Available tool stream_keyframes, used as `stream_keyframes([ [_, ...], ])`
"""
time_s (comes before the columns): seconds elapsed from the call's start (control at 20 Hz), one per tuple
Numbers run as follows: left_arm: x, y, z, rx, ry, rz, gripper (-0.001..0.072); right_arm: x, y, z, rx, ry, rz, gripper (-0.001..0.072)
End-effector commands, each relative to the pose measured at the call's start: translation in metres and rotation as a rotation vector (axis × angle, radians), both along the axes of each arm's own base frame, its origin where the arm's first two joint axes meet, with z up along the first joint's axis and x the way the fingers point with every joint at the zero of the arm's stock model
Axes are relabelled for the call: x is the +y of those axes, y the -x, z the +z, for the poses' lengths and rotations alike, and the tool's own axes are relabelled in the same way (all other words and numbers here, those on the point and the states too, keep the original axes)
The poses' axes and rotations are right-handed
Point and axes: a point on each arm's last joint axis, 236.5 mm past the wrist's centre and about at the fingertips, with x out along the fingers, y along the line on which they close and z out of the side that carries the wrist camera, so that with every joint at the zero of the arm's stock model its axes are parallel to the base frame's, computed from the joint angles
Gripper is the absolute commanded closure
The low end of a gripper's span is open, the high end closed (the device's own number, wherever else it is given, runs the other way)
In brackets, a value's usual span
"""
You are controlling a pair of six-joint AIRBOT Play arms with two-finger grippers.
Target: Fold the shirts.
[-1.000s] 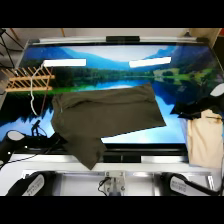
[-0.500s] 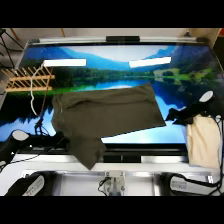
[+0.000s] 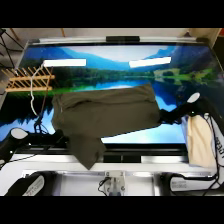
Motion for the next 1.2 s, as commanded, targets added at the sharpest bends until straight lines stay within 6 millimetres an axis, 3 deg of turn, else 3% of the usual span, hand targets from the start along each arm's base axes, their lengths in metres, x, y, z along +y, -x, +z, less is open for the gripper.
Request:
stream_keyframes([
  [0.0,0.003,-0.017,0.015,-0.05,-0.007,-0.003,0.0673,0.014,0.0,-0.003,0.002,0.021,0.045,0.0636],
  [0.1,0.01,-0.044,0.046,-0.145,-0.023,-0.012,0.0675,0.017,-0.012,0.021,-0.067,0.01,0.06,0.0638],
  [0.15,0.016,-0.064,0.075,-0.229,-0.04,-0.025,0.0676,0.016,-0.025,0.048,-0.145,0.017,0.067,0.0638],
  [0.2,0.023,-0.085,0.116,-0.347,-0.07,-0.05,0.0675,0.013,-0.041,0.082,-0.246,0.036,0.073,0.0638],
  [0.3,0.037,-0.122,0.247,-0.679,-0.17,-0.078,0.0676,0.007,-0.072,0.189,-0.546,0.092,0.141,0.0638],
  [0.35,0.039,-0.125,0.336,-0.89,-0.233,-0.076,0.0675,0.003,-0.078,0.261,-0.739,0.16,0.198,0.0638],
  [0.4,0.037,-0.113,0.42,-1.087,-0.293,-0.072,0.0675,0.001,-0.074,0.334,-0.924,0.238,0.23,0.0638],
  [0.45,0.031,-0.085,0.504,-1.292,-0.368,-0.071,0.0675,-0.006,-0.057,0.416,-1.13,0.343,0.214,0.0638],
  [0.5,0.027,-0.047,0.574,-1.468,-0.45,-0.059,0.0675,-0.01,-0.029,0.489,-1.318,0.434,0.183,0.0638],
  [0.55,0.023,-0.009,0.625,-1.604,-0.51,-0.031,0.0675,-0.01,0.011,0.558,-1.514,0.516,0.14,0.0638],
  [0.6,0.022,0.029,0.663,-1.709,-0.572,0.012,0.0675,-0.009,0.055,0.61,-1.675,0.574,0.089,0.0638],
  [0.65,0.022,0.066,0.691,-1.799,-0.633,0.059,0.0675,-0.009,0.103,0.649,-1.809,0.61,0.02,0.0638],
  [0.75,0.027,0.12,0.713,-1.883,-0.708,0.15,0.0675,-0.02,0.178,0.682,-1.925,0.625,-0.168,0.0638],
  [0.85,0.03,0.146,0.709,-1.88,-0.733,0.194,0.0675,-0.033,0.223,0.682,-1.936,0.659,-0.275,0.0638],
  [0.95,0.032,0.148,0.692,-1.82,-0.759,0.178,0.0674,-0.039,0.229,0.662,-1.849,0.688,-0.275,0.0638],
  [1.15,0.045,0.105,0.621,-1.52,-0.765,0.078,0.0674,-0.048,0.193,0.591,-1.522,0.669,-0.198,0.0637],
])
